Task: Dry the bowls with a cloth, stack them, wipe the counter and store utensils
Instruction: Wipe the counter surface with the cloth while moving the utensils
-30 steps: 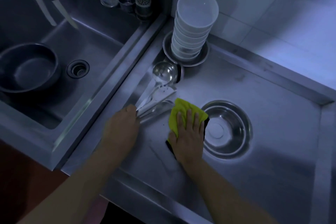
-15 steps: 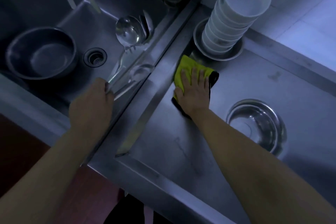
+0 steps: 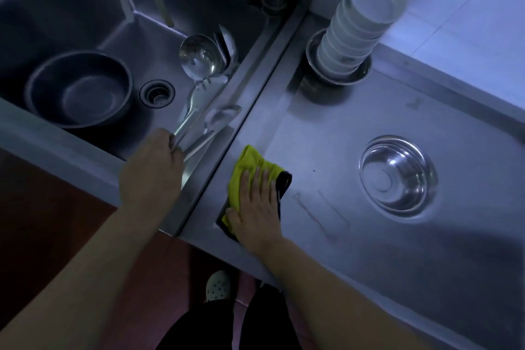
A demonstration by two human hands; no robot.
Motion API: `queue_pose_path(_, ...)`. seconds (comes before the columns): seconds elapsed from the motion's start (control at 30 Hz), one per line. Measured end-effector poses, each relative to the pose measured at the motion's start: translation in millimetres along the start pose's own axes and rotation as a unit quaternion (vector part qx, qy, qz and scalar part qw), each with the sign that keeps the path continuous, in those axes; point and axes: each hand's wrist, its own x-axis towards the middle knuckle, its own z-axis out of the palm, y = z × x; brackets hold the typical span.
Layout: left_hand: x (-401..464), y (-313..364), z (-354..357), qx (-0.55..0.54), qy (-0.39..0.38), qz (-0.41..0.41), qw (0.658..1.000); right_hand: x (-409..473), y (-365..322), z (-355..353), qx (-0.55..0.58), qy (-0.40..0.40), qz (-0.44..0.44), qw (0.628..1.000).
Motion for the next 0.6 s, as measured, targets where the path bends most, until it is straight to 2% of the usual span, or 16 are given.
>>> queue_pose_path(0.13, -9, 4, -6, 0.004, -0.009, 0.009, 1.000, -29, 6, -3, 0.027, -0.044, -0.055, 0.997)
queue_pose_path(0.23, -15, 13, -8, -0.015, -0.030, 0.024, 0.999, -52, 18, -9, 0.032, -0.056, -0.057, 0.996)
queue_pose_path(0.43, -29, 38, 3, -0.045, -0.054, 0.068, 0.995, -103, 62, -18, 0.013, -0.042, 0.028, 0.999)
queue_pose_path(0.6, -39, 62, 17, -0.042, -0.084, 0.099, 0.991, -141, 106, -23, 0.007, -0.041, 0.142, 0.989)
